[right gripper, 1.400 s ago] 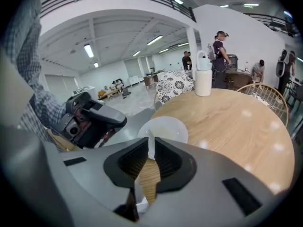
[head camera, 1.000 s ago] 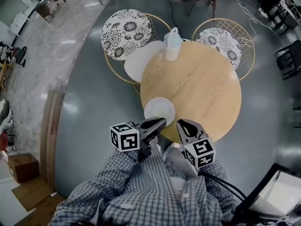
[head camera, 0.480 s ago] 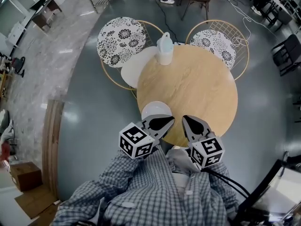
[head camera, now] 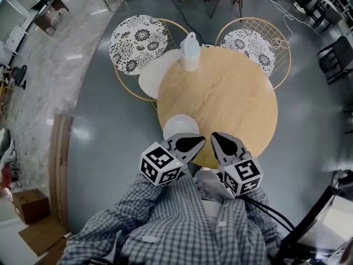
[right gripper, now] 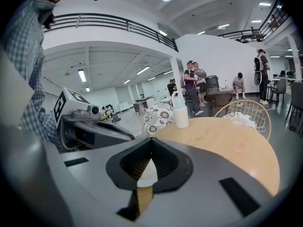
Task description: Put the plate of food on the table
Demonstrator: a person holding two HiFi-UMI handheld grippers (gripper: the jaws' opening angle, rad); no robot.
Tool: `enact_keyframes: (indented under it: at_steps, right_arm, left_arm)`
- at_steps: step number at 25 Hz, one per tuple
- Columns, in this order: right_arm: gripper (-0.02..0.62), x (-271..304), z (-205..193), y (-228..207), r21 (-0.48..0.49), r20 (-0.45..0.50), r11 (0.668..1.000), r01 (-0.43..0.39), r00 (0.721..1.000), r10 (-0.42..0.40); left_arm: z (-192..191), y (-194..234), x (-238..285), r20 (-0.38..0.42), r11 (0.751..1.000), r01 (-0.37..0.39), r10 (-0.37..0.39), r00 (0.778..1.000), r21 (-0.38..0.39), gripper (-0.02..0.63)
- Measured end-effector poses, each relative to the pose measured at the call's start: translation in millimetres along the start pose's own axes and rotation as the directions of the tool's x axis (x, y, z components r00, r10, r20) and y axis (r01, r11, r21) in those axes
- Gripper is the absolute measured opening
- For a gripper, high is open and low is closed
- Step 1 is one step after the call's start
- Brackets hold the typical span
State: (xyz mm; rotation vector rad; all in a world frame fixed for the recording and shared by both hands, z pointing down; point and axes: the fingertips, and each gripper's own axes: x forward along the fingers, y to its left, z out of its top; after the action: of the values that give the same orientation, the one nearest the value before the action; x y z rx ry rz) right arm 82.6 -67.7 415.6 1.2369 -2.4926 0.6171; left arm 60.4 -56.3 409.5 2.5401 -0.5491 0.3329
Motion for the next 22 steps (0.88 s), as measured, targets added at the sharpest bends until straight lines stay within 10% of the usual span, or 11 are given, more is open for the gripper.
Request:
enact_keyframes:
  at_steps: [22]
  right_arm:
    - [0.006, 3.7, -6.1, 4.6, 0.018, -0.011, 0.999, -0.042, 0.999, 0.042]
  left_arm:
    - [-16.5, 4.4, -3.3, -0.036, 0.998, -0.015, 0.013, 0.999, -0.058, 0.008]
